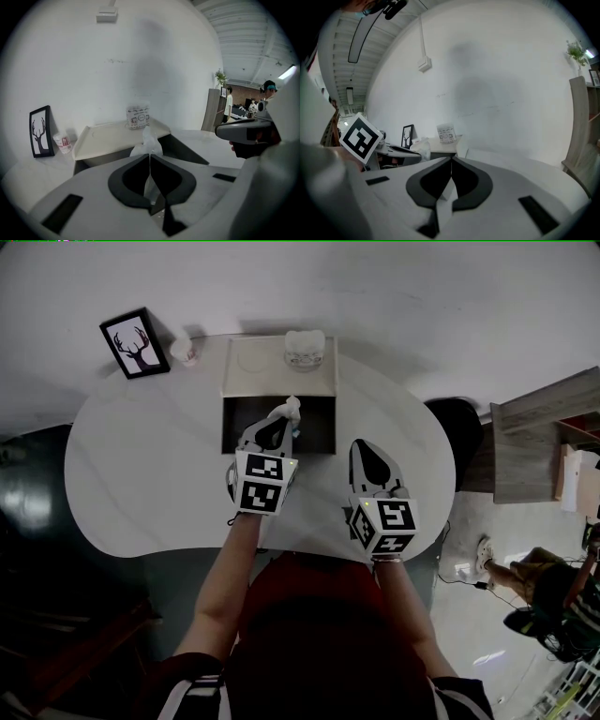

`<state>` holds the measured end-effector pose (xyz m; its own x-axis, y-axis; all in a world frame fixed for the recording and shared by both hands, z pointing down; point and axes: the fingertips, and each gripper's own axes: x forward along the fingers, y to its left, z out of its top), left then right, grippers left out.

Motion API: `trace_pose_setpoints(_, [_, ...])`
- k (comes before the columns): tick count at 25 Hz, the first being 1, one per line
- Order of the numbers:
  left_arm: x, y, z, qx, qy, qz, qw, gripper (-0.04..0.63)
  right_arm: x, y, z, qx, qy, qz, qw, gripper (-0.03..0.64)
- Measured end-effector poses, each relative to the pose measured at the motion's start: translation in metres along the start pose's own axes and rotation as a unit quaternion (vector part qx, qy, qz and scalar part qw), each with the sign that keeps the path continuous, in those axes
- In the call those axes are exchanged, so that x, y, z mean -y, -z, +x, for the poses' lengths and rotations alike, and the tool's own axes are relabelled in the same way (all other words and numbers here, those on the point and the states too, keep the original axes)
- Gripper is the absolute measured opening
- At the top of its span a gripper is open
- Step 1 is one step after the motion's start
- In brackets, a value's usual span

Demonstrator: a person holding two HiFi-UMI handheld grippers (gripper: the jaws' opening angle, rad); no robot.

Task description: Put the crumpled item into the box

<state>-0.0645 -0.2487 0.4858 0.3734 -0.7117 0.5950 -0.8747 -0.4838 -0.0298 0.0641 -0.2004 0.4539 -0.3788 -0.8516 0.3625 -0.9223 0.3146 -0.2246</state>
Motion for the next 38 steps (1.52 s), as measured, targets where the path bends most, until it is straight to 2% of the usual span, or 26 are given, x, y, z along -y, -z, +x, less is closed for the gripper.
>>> trace_pose_setpoints(6, [0.003, 0.005, 0.006, -0.028, 0.0, 0.021, 0.9994, 0.029, 0.001, 0.001, 0.001, -0.003, -0.001, 0.001, 1.0, 0.015])
trace_pose_setpoints(11, [0.006, 0.008, 0.009, -0.046, 0.006, 0.025, 0.9986, 0.029, 0.0, 0.002, 0.002, -0.004, -0.003, 0.001, 1.0, 0.015])
trace_pose_setpoints(16, [0.01, 0.008, 0.009, -0.048, 0.016, 0.02, 0.9985, 0.031, 0.001, 0.003, 0.001, -0.007, -0.003, 0.001, 1.0, 0.015])
trace_pose_setpoints(25, [0.007, -0.002, -0.008, -0.007, 0.005, 0.005, 0.9999, 0.031, -0.007, 0.0, -0.003, 0.001, -0.012, -0.004, 1.0, 0.015])
trace_pose_setpoints(38, [0.0, -0.011, -0.07, 0.057, -0.03, -0.014, 0.9978, 0.031, -0.037, -0.01, -0.029, 0.028, -0.027, -0.024, 0.999, 0.015])
